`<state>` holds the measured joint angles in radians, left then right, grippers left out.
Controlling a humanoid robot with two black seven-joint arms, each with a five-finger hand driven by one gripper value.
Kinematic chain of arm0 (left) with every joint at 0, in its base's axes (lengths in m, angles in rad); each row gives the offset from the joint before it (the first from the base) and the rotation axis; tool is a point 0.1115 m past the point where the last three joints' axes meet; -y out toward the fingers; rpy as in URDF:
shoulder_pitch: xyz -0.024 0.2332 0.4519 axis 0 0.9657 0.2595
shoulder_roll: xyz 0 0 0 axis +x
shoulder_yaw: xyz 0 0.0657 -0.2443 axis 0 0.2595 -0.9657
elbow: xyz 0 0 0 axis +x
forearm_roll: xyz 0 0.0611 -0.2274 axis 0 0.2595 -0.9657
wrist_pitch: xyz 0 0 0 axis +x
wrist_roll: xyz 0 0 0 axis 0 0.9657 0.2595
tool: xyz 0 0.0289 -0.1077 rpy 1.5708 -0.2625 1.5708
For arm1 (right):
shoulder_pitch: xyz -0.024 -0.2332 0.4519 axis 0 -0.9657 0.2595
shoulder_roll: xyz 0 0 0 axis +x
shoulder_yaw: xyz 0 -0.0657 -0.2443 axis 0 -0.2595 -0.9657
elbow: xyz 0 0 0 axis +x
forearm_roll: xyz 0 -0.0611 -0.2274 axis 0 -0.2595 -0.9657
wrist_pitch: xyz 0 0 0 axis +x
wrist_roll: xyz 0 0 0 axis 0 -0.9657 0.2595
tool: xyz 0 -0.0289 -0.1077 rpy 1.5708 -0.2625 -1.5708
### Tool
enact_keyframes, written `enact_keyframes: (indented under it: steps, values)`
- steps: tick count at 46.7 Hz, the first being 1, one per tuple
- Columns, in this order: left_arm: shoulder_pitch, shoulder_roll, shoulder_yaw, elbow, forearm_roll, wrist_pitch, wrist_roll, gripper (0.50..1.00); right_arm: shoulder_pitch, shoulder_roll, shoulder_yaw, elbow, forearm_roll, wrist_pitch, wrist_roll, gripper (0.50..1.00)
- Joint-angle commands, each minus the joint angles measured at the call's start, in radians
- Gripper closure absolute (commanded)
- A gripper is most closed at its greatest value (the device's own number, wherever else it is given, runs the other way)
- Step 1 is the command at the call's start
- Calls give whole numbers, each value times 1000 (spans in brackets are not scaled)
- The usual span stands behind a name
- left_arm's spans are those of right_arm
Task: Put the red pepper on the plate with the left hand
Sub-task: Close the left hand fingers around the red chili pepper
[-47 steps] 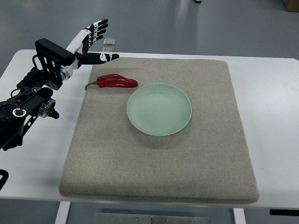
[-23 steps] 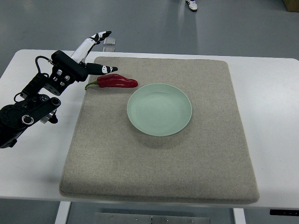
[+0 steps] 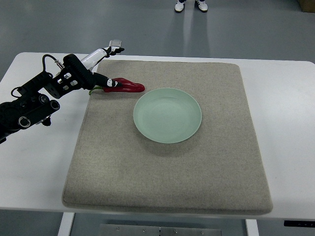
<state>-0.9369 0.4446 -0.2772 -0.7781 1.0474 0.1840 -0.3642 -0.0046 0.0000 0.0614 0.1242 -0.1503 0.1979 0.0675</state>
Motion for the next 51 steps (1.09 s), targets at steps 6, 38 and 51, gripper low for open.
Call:
enact_keyframes:
  steps: [6, 38, 51]
  values:
    - [-51, 17, 70, 0, 20, 0, 2, 632, 0, 0, 0, 0, 0, 0, 0, 568]
    - [-59, 28, 139, 2, 149, 17, 1, 649, 0, 0, 0, 0, 0, 0, 0, 568]
    - [-59, 23, 153, 2, 149, 22, 1, 690, 0, 0, 0, 0, 0, 0, 0, 568]
